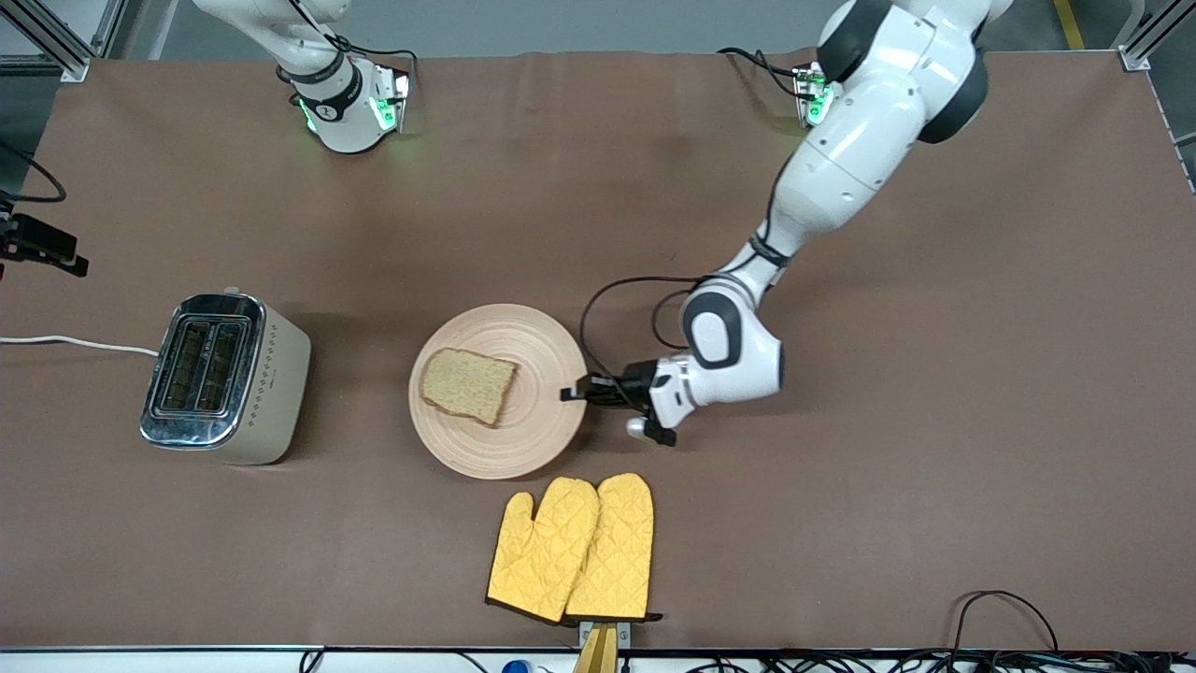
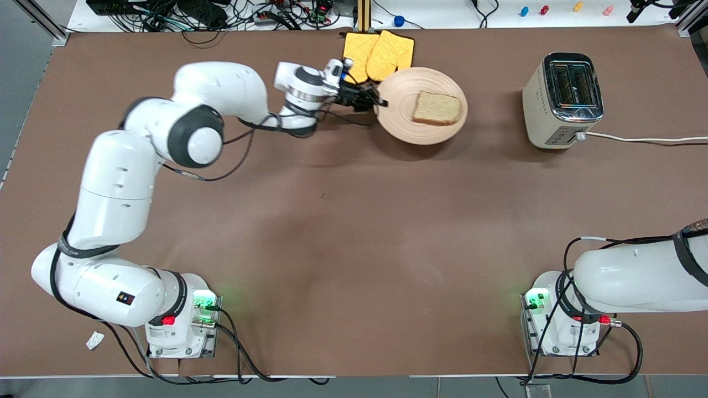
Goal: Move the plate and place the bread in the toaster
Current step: 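Slide the plate toward the toaster with the left gripper while the right gripper reaches, then release the plate with the left gripper while the right gripper reaches the bread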
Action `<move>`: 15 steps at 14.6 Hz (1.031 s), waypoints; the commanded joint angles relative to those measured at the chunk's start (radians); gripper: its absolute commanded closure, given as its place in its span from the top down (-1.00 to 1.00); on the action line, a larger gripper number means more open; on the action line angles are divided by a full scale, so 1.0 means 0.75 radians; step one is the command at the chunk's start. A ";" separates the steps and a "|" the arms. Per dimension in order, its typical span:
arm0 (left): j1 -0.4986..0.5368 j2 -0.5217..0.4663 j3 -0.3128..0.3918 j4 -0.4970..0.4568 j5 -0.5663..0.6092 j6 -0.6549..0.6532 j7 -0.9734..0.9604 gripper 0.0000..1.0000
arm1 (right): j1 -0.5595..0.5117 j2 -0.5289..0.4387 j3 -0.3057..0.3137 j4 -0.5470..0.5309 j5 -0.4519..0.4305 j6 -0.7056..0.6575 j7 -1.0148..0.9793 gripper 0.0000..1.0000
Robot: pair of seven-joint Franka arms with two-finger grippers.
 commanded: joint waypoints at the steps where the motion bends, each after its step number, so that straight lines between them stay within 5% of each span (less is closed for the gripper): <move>1: -0.086 0.084 0.002 0.114 -0.076 0.070 -0.009 -0.99 | -0.006 0.021 0.015 -0.027 -0.001 0.047 0.019 1.00; 4: -0.113 0.103 0.002 0.114 -0.080 0.099 -0.013 -0.98 | 0.059 0.038 0.019 -0.044 -0.001 0.075 0.161 1.00; 5: -0.113 0.103 0.004 0.114 -0.097 0.099 -0.025 -0.74 | 0.088 0.042 0.019 -0.044 -0.001 0.075 0.221 1.00; 6: -0.113 0.101 0.004 0.112 -0.103 0.099 -0.050 -0.02 | 0.121 0.052 0.019 -0.044 0.001 0.090 0.268 1.00; 7: -0.111 0.090 0.006 0.106 -0.103 0.099 -0.070 0.99 | 0.153 0.068 0.019 -0.044 0.001 0.110 0.319 1.00; 15: 0.042 -0.104 0.069 0.001 0.306 0.042 -0.342 1.00 | 0.340 0.156 0.022 -0.207 0.036 0.441 0.579 1.00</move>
